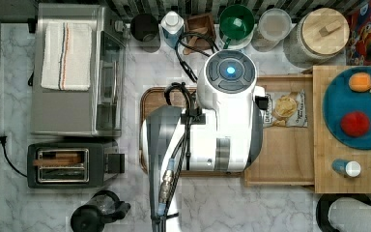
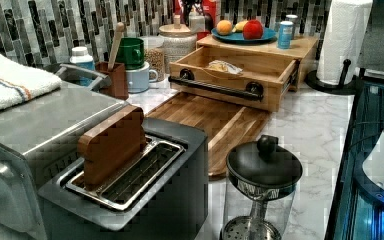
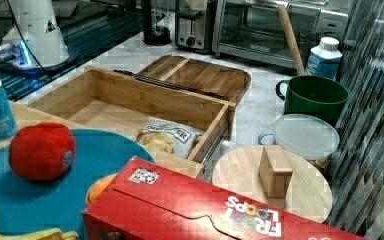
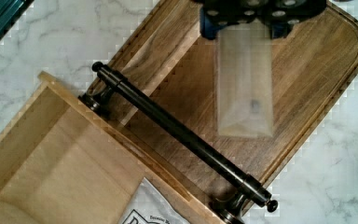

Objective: Place the butter on the board.

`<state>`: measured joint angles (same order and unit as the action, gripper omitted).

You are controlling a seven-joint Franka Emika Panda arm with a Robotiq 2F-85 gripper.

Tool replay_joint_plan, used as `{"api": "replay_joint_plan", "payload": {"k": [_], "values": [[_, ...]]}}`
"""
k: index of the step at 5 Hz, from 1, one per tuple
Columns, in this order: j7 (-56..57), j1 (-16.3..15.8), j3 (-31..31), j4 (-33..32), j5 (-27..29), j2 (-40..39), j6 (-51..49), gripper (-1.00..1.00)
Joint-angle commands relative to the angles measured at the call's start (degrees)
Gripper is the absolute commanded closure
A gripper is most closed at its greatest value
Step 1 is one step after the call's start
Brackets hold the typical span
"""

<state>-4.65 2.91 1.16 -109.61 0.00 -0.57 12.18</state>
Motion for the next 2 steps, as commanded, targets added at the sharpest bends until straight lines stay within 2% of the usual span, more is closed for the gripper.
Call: {"api": "replay_joint_plan", "payload": {"k": [1, 2], "values": [[-0.04, 0.52, 0.51, 0.01, 0.00, 0.01, 0.00, 1.00], [-3.46, 2.15, 2.66, -6.11, 1.63, 4.13, 3.43, 1.00]]}}
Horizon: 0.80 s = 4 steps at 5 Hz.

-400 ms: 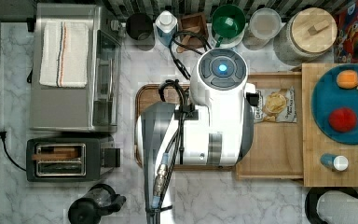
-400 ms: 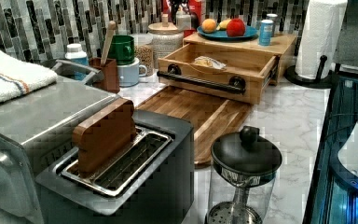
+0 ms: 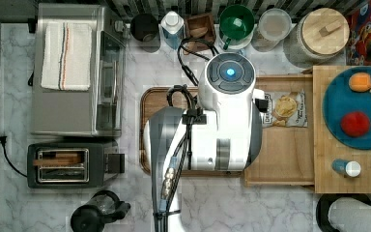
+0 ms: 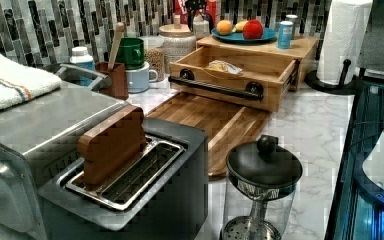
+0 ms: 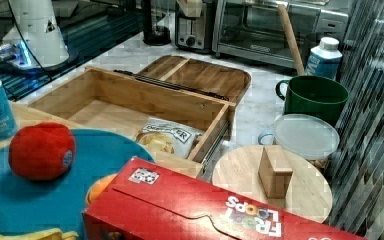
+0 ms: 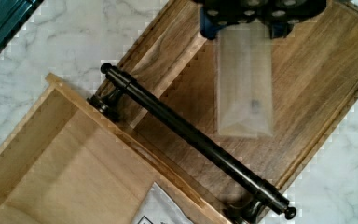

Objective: Place the butter on the board.

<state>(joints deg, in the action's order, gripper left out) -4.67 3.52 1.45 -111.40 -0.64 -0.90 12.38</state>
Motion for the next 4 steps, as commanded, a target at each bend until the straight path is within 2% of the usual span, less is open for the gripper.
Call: {"api": "replay_joint_plan", "payload": {"k": [1, 4], "values": [[-9.24, -0.67, 2.16, -9.91, 2.26, 8.74, 6.18, 1.00], [-26.80, -2.93, 7.37, -20.99, 3.22, 15.34, 12.42, 1.00]]}}
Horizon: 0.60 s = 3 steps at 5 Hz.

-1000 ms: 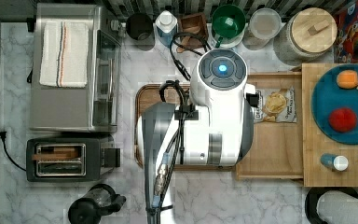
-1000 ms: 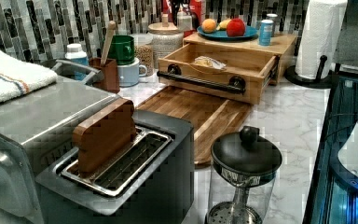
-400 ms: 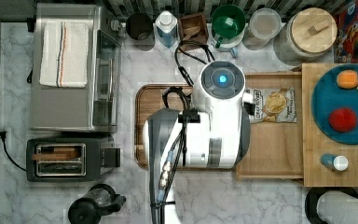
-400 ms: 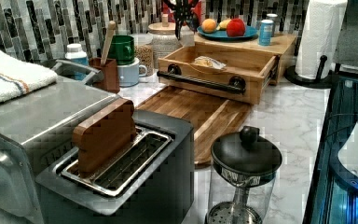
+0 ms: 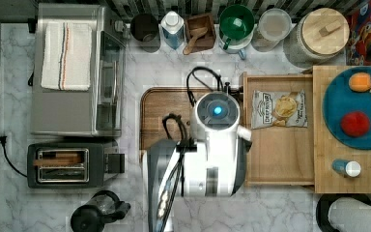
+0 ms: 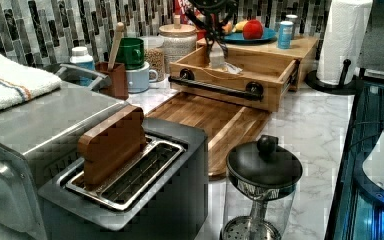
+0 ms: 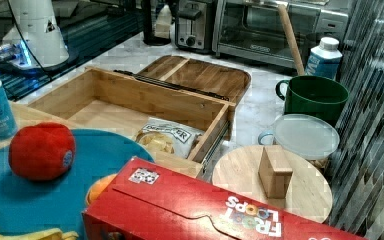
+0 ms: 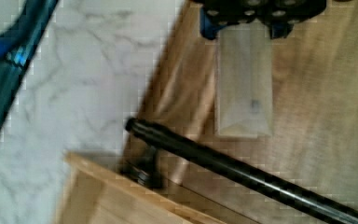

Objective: Place the butter on the board.

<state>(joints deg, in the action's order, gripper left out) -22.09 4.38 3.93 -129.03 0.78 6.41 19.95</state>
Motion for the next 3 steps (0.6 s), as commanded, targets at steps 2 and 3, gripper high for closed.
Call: {"api": "replay_joint_plan", "payload": {"k": [2, 3], "values": [[-18.17, -3.02, 6.97, -9.82, 7.55, 7.49, 12.24, 1.00], [-24.00, -2.92, 9.31, -12.42, 5.75, 6.05, 16.91, 1.00]]}}
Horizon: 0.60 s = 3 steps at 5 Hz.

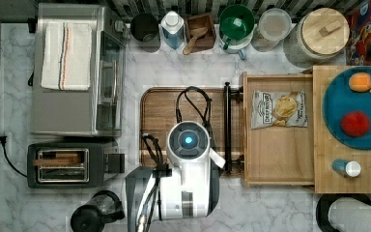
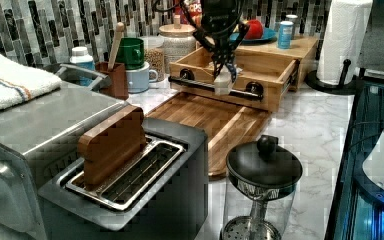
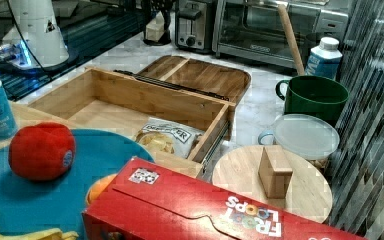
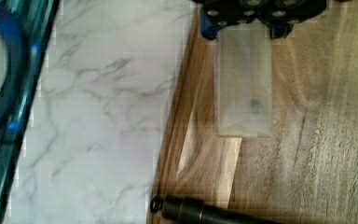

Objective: Place the butter on the board.

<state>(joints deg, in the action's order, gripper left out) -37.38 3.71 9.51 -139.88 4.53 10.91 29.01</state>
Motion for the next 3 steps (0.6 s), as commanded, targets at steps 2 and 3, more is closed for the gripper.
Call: {"api": "replay_joint_plan", "payload": {"k": [2, 3], "values": [[-10.64, -2.40, 5.58, -1.00, 2.88, -4.65, 8.99, 1.00], [-10.56, -2.09, 6.12, -1.23, 4.37, -8.22, 11.75, 1.00]]}}
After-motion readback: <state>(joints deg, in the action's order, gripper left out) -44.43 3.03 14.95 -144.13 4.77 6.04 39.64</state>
